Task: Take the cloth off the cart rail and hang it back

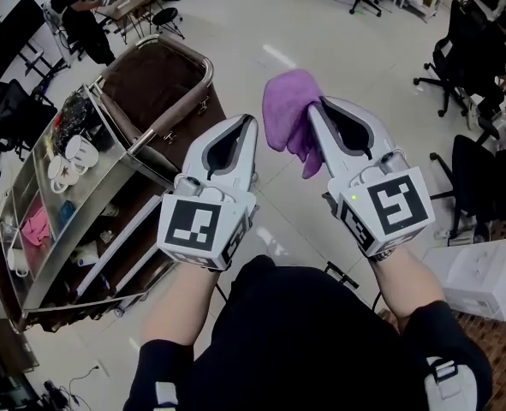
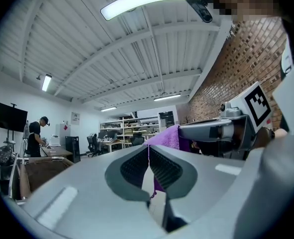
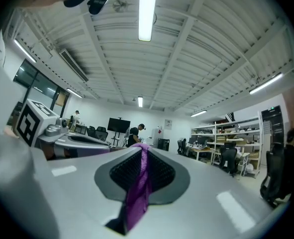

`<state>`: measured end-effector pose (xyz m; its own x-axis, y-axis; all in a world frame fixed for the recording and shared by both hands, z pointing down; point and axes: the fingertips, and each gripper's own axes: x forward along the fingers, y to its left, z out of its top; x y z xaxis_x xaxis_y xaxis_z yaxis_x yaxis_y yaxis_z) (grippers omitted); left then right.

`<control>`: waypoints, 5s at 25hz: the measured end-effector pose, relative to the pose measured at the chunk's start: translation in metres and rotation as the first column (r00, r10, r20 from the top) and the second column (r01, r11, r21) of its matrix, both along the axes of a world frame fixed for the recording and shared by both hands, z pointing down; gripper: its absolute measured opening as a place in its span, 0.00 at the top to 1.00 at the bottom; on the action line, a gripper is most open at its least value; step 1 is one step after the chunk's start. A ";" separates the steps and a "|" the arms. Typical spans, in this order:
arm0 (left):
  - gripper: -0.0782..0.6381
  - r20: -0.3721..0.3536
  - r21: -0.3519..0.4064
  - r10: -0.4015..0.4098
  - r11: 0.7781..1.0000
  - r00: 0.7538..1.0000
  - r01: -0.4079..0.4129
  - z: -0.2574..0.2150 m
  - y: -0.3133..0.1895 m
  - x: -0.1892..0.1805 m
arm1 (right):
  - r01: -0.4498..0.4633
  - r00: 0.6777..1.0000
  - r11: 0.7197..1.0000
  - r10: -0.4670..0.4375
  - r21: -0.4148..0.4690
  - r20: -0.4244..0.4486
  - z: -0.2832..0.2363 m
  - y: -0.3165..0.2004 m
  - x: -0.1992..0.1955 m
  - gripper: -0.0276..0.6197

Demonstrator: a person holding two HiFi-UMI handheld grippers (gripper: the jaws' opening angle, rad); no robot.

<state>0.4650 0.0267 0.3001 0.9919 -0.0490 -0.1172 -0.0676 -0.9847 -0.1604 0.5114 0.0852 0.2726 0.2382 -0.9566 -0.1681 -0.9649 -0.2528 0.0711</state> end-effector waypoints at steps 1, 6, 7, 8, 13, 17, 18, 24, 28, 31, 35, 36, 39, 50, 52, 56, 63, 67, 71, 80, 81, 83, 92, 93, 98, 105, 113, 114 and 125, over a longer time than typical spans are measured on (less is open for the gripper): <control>0.88 0.000 0.000 -0.007 1.000 1.000 0.007 0.000 -0.001 0.004 | 0.007 1.000 1.000 -0.007 0.002 0.001 0.000 -0.001 0.004 0.91; 0.88 0.006 0.004 -0.047 0.999 0.999 0.047 0.000 -0.013 0.022 | 0.048 0.999 0.999 -0.048 0.007 0.005 0.001 -0.017 0.022 0.91; 0.88 0.007 0.005 -0.055 0.998 0.998 0.055 0.000 -0.017 0.025 | 0.055 0.998 0.998 -0.055 0.008 0.005 0.001 -0.021 0.026 0.91; 0.88 0.006 0.004 -0.067 0.998 0.998 0.067 -0.001 -0.022 0.028 | 0.062 0.998 0.998 -0.062 0.009 0.004 0.001 -0.026 0.029 0.91; 0.88 -0.020 -0.004 -0.101 0.995 0.995 0.100 -0.002 -0.047 0.042 | 0.103 0.995 0.995 -0.103 0.001 -0.014 -0.002 -0.054 0.044 0.91; 0.88 -0.031 0.005 -0.120 0.993 0.992 0.120 -0.006 -0.072 0.055 | 0.130 0.991 0.991 -0.130 0.002 -0.022 -0.011 -0.082 0.060 0.91; 0.88 -0.032 0.006 -0.124 0.992 0.992 0.124 -0.008 -0.079 0.058 | 0.137 0.990 0.991 -0.137 0.001 -0.023 -0.013 -0.091 0.063 0.91; 0.88 0.003 0.001 -0.163 0.987 0.987 0.163 -0.019 -0.109 0.075 | 0.179 0.983 0.984 -0.179 -0.001 -0.040 -0.029 -0.133 0.082 0.91; 0.88 0.033 -0.027 -0.197 0.980 0.980 0.198 -0.019 -0.136 0.080 | 0.206 0.977 0.978 -0.206 -0.011 -0.050 -0.030 -0.167 0.091 0.91; 0.88 -0.027 0.000 -0.218 0.976 0.976 0.218 -0.027 -0.156 0.082 | 0.226 0.973 0.974 -0.227 -0.017 -0.052 -0.031 -0.188 0.098 0.91; 0.88 0.022 -0.026 -0.264 0.964 0.964 0.264 -0.027 -0.172 0.081 | 0.252 0.966 0.967 -0.253 -0.020 -0.051 -0.037 -0.210 0.107 0.91; 0.88 0.065 -0.049 -0.276 0.959 0.959 0.280 -0.022 -0.174 0.080 | 0.259 0.964 0.966 -0.260 -0.021 -0.049 -0.036 -0.215 0.109 0.91; 0.88 0.026 -0.024 -0.295 0.955 0.955 0.296 -0.027 -0.186 0.081 | 0.279 0.959 0.960 -0.280 -0.022 -0.045 -0.035 -0.231 0.114 0.91; 0.88 0.100 -0.072 -0.406 0.908 0.908 0.414 -0.021 -0.223 0.118 | 0.367 0.928 0.929 -0.370 -0.052 -0.052 -0.030 -0.285 0.161 0.91; 0.88 0.137 -0.093 -0.423 0.895 0.896 0.437 -0.017 -0.232 0.132 | 0.393 0.917 0.918 -0.396 -0.061 -0.052 -0.029 -0.299 0.174 0.91; 0.88 0.155 -0.106 -0.474 0.865 0.867 0.491 -0.021 -0.251 0.161 | 0.461 0.884 0.885 -0.465 -0.071 -0.048 -0.029 -0.330 0.201 0.91; 0.88 0.081 -0.067 -0.572 0.814 0.817 0.577 -0.030 -0.292 0.201 | 0.534 0.838 0.837 -0.543 -0.123 -0.054 -0.010 -0.388 0.239 0.91; 0.88 0.147 -0.098 -0.603 0.780 0.784 0.618 -0.016 -0.305 0.213 | 0.565 0.814 0.809 -0.579 -0.163 -0.052 0.011 -0.416 0.250 0.91; 0.88 0.199 -0.118 -0.637 0.739 0.745 0.664 -0.004 -0.318 0.215 | 0.617 0.770 0.764 -0.636 -0.189 -0.058 0.029 -0.443 0.243 0.91; 0.88 0.202 -0.116 -0.720 0.656 0.664 0.746 0.003 -0.340 0.184 | 0.707 0.673 0.667 -0.736 -0.235 -0.066 0.047 -0.474 0.191 0.91; 0.88 0.201 -0.117 -0.725 0.650 0.659 0.751 0.003 -0.341 0.180 | 0.709 0.669 0.661 -0.741 -0.246 -0.063 0.048 -0.475 0.187 0.91; 0.88 0.199 -0.117 -0.730 0.644 0.653 0.756 0.004 -0.343 0.176 | 0.720 0.656 0.648 -0.752 -0.248 -0.059 0.050 -0.476 0.180 0.91; 0.88 0.196 -0.122 -0.724 0.651 0.661 0.749 0.006 -0.342 0.169 | 0.755 0.631 0.625 -0.775 -0.200 -0.037 0.046 -0.475 0.169 0.91; 0.88 0.195 -0.122 -0.724 0.651 0.661 0.749 0.006 -0.341 0.168 | 0.754 0.632 0.624 -0.774 -0.206 -0.034 0.049 -0.475 0.168 0.91; 0.88 0.198 -0.123 -0.721 0.654 0.664 0.746 0.008 -0.340 0.166 | 0.707 0.670 0.657 -0.741 -0.261 -0.052 0.064 -0.478 0.177 0.91; 0.88 0.233 -0.147 -0.688 0.674 0.688 0.724 0.024 -0.346 0.172 | 0.654 0.692 0.661 -0.719 -0.368 -0.062 0.102 -0.482 0.185 0.91; 0.83 0.221 -0.151 -0.677 0.688 0.702 0.710 0.028 -0.353 0.180 | 0.670 0.658 0.607 -0.752 -0.427 -0.036 0.125 -0.486 0.176 0.91; 0.83 0.235 -0.162 -0.676 0.681 0.698 0.714 0.030 -0.353 0.178 | 0.674 0.650 0.596 -0.759 -0.437 -0.033 0.129 -0.487 0.173 0.91; 0.83 0.250 -0.173 -0.685 0.664 0.685 0.727 0.044 -0.363 0.169 | 0.706 0.546 0.451 -0.837 -0.546 0.016 0.173 -0.485 0.141 0.71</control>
